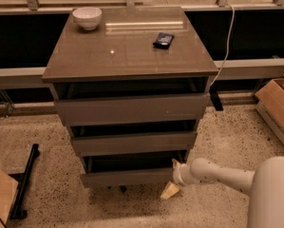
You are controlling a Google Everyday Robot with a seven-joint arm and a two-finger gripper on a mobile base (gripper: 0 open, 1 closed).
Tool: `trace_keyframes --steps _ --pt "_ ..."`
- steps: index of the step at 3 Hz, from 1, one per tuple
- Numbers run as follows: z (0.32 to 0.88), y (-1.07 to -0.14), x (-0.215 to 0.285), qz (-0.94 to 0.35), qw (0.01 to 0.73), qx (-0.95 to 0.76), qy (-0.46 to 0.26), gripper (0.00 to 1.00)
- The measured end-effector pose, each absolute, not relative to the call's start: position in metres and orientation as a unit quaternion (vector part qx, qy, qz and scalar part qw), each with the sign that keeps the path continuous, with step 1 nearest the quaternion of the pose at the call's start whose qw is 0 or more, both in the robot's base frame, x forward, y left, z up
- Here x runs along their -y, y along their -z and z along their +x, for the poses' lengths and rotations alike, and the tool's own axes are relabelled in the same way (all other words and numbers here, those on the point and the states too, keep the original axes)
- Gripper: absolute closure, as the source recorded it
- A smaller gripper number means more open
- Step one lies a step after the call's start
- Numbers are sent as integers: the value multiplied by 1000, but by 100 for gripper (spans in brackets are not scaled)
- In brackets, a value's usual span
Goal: Open bottom drawer
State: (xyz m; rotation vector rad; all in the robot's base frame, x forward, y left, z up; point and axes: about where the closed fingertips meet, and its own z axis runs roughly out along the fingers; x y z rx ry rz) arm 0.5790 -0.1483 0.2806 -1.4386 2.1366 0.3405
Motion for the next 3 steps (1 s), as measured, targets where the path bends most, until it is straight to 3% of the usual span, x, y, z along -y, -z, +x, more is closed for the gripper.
trace_keyframes --steps 3 --pt "629 -226 178 -507 261 -802 -179 0"
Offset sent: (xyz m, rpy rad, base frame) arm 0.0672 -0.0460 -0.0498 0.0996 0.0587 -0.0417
